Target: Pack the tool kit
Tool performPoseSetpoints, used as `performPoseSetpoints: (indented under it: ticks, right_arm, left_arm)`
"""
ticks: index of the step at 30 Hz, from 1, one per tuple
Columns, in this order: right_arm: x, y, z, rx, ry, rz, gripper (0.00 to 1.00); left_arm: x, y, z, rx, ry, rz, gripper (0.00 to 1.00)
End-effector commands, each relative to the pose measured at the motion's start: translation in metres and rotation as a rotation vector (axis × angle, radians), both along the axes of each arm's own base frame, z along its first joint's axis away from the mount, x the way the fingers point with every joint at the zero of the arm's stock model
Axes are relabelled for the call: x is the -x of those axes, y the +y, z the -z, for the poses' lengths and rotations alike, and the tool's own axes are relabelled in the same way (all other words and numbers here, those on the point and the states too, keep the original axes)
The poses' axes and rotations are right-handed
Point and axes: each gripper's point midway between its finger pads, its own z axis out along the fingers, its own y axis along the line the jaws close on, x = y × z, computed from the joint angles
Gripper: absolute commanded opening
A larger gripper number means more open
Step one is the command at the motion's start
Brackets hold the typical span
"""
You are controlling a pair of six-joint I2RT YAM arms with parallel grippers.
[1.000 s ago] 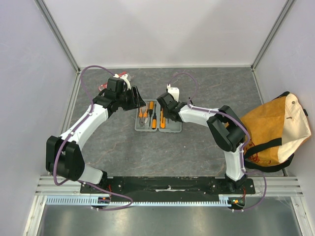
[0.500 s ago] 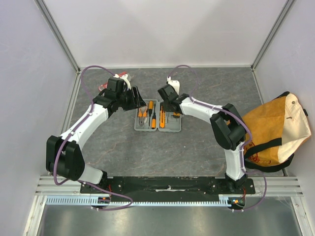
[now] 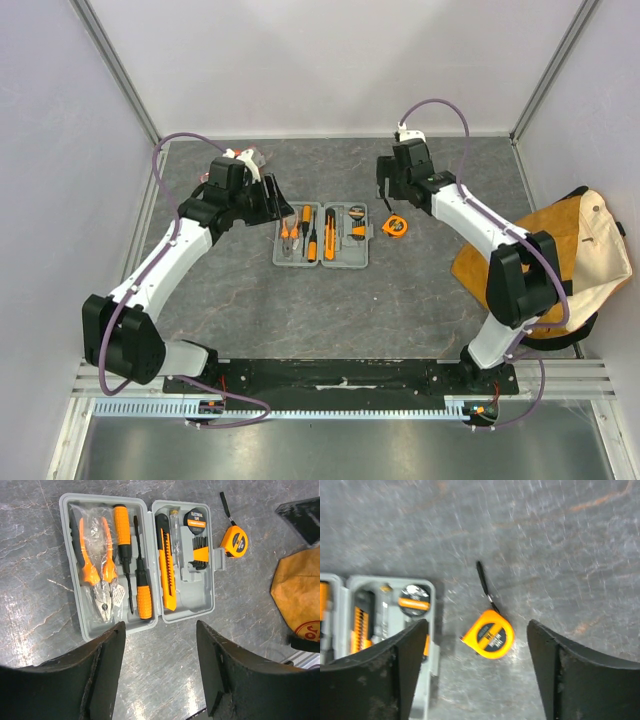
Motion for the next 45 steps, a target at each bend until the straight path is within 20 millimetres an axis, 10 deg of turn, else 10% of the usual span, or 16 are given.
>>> performPoseSetpoints:
  ticks: [1,16,38,45]
  right_arm:
    - [0.017,-0.009,0.045,0.105,0.152,-0.172,0.92]
    - [0.021,-0.032,0.109,0.115,0.377,-0.249,0.98]
    - [0.033,-0.018,0.128,0.099,0.423,-0.417,0.98]
    - [0.027,-0.015,0.136,0.107,0.422,-0.389,0.82]
  left_arm:
    - [0.004,-0.001,-0.021,0.014,-0.045,0.022,0.65]
    - [0.015,0.001,-0.015,0.007,-0.002,0.038,0.64]
    - [0.014,0.002,-0.013,-0.007,0.009,0.041,0.64]
    - [0.014,0.002,-0.012,-0.009,0.008,0.04,0.64]
